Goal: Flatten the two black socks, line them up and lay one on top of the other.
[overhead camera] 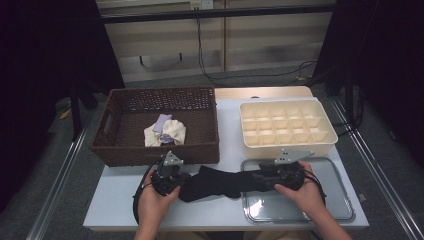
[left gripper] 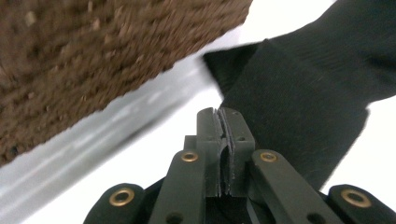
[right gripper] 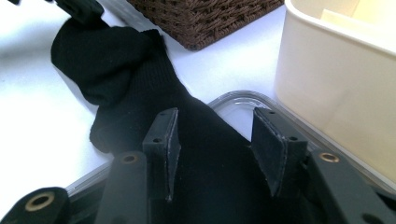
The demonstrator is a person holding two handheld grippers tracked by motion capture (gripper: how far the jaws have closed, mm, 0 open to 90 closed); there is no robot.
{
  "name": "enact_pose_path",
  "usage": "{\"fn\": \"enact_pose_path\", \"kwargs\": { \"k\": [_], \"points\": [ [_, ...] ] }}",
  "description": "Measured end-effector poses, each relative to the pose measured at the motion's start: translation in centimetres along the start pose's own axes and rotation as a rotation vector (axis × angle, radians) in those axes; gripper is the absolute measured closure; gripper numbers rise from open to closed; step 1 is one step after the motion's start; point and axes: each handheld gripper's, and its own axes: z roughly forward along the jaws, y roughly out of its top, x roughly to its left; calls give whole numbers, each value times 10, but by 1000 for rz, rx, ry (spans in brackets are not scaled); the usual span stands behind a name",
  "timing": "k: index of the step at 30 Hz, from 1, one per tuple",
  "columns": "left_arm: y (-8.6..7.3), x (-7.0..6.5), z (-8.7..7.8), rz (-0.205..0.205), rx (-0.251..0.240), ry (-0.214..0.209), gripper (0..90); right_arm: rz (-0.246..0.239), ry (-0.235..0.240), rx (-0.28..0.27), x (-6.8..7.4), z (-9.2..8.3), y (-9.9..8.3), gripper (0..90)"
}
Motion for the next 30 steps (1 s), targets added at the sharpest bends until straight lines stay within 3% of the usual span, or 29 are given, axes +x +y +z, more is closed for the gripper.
{"fn": "enact_pose_path", "kwargs": {
  "k": [5,11,15,22,30],
  "points": [
    [9,-5,-5,18,-28,-18,865,1,-1,-4,0,-1,0,511],
    [17,-6,7,38,-18,-19,865,7,-4,-12,-1,-3,1,508],
    [22,-2,15,29,-18,-14,865,8,-3,-13,-1,-3,1,508],
    [32,-15,20,53,-16,-52,865,4,3,-8,0,-1,0,508],
    [56,-34,21,87,-25,-109,865,-1,6,-15,1,-3,2,508]
  ]
}}
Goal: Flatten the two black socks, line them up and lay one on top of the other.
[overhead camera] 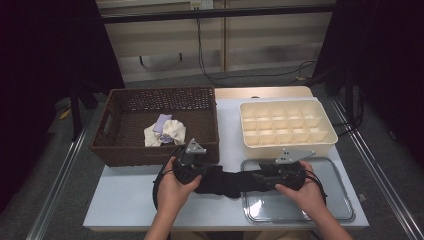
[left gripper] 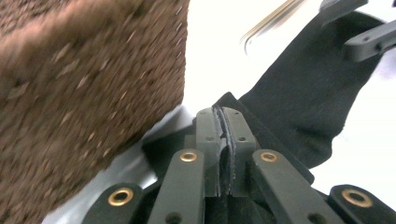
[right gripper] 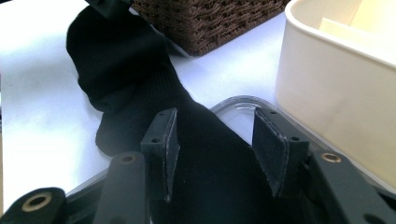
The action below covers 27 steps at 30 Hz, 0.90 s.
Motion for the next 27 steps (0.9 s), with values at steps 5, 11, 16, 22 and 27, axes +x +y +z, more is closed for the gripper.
{"fn": "enact_pose_path", "kwargs": {
  "k": [5,11,16,22,27],
  "points": [
    [13,-10,12,30,12,-12,865,9,-2,-5,-1,-1,0,507],
    [23,-18,29,56,14,-37,831,12,-7,-10,-3,-4,-1,506],
    [26,-21,36,68,35,-56,847,14,-3,-11,-4,-4,-1,505],
    [24,-20,32,64,6,-35,697,11,-5,-9,-3,-4,-1,505],
    [17,-14,15,55,-16,-7,608,13,-8,-8,-4,-4,-2,505]
  ]
}}
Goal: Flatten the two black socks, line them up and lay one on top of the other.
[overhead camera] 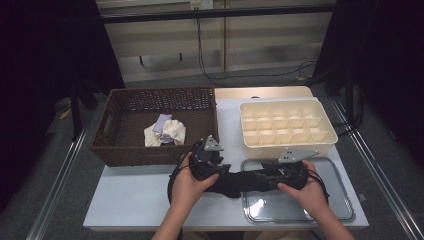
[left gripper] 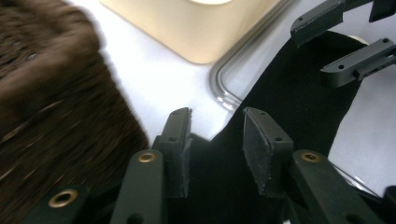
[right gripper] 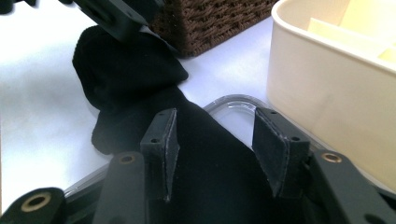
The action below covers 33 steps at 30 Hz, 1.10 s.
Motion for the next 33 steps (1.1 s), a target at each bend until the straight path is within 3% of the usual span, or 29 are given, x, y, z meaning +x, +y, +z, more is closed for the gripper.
{"fn": "enact_pose_path", "kwargs": {
  "k": [3,6,7,9,11,14,16,18,21,24,28,33],
  "points": [
    [-7,1,-8,-8,-5,-3,545,-6,-1,6,0,1,-1,505],
    [-21,2,-10,-11,35,32,527,-5,-2,3,1,0,0,505],
    [-26,4,-10,-21,46,33,519,-3,0,-2,1,-1,1,505],
    [-37,8,-9,-40,64,80,520,-7,0,-1,1,-1,1,505],
    [-45,12,-6,-60,74,71,525,-8,1,1,1,0,0,505],
    [-51,14,1,-59,112,56,616,-5,-1,6,2,1,0,509],
    [-52,13,5,-59,131,42,736,-5,1,5,2,1,0,510],
    [-51,13,7,-60,134,38,831,-6,0,4,2,1,0,509],
    [-46,12,6,-71,125,29,851,-3,-11,5,1,0,0,509],
    [-37,9,0,-73,79,7,852,-6,-5,6,0,0,-1,510],
    [-17,0,-4,-37,33,-21,851,-2,-4,3,-1,0,-1,510],
    [1,-14,9,16,35,-55,851,-2,-7,-2,0,-2,0,509]
  ]
}}
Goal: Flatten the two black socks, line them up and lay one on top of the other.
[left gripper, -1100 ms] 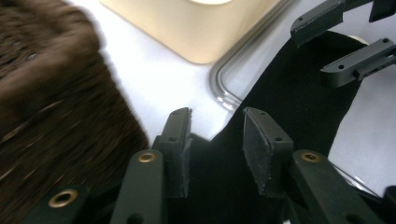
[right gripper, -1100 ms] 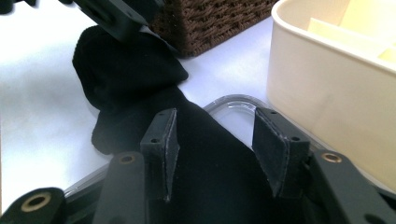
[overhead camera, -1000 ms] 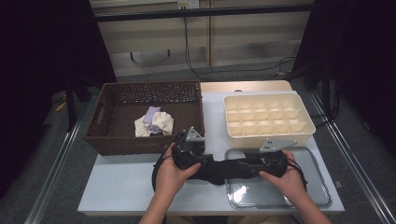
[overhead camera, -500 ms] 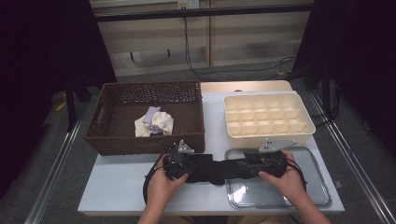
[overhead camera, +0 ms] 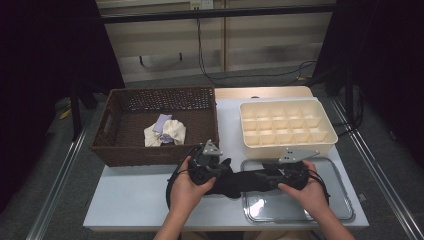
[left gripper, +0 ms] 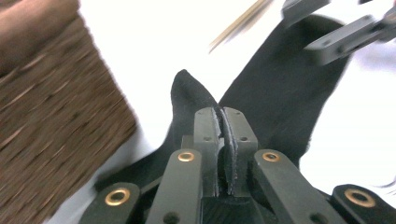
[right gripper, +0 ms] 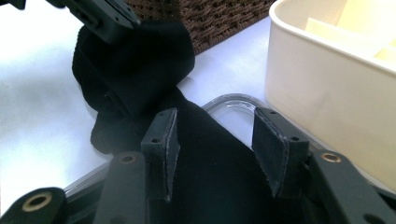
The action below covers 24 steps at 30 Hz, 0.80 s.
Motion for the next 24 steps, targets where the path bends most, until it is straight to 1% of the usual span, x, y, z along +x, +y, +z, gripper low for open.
{"fn": "enact_pose_path", "kwargs": {
  "k": [1,2,3,5,6,7,9,10,11,12,13,14,15,16,17,18,19,20,21,22,23,24],
  "points": [
    [2,-2,3,9,4,-6,850,-2,2,-3,0,-1,0,509],
    [4,-4,6,8,-2,-20,846,0,-2,-1,-1,-1,0,509],
    [6,-6,10,5,-9,-20,836,4,-3,-3,-1,-2,-1,508],
    [8,-8,15,20,6,-36,818,6,-5,-4,-2,-2,-1,508],
    [9,-10,19,13,2,-38,818,8,-6,-3,-3,-3,-1,508],
    [10,-10,21,19,12,-46,819,6,-3,-3,-4,-3,-2,508],
    [12,-11,26,28,26,-47,821,10,-3,4,-4,-2,-3,508],
    [13,-12,28,16,23,-55,812,10,-1,8,-4,-2,-3,508],
    [13,-13,29,18,25,-57,787,6,-3,9,-4,-2,-3,508],
    [14,-14,31,21,15,-58,734,8,-3,7,-4,-3,-3,508],
    [15,-15,31,33,21,-52,700,10,-6,4,-5,-3,-3,508],
    [15,-16,31,42,20,-46,698,8,-7,1,-6,-4,-3,508],
    [15,-16,30,46,10,-49,680,11,-6,0,-6,-4,-3,508],
    [15,-16,29,55,12,-56,668,13,-9,-3,-7,-4,-3,508],
    [15,-16,28,53,12,-50,648,15,-12,-3,-7,-5,-4,508],
    [14,-15,27,47,1,-44,622,15,-18,-2,-7,-5,-4,508],
    [14,-14,25,44,3,-46,618,19,-15,-2,-7,-4,-5,508],
    [13,-13,23,31,-5,-56,610,23,-16,-3,-8,-4,-5,508],
    [13,-11,20,33,1,-50,602,22,-17,-2,-8,-4,-5,508],
    [12,-10,19,32,-6,-44,594,18,-17,-2,-8,-3,-5,508],
    [11,-9,17,29,-13,-52,587,18,-20,1,-7,-3,-5,508],
    [9,-8,15,16,-18,-53,575,13,-20,0,-7,-2,-4,508]
  ]
}}
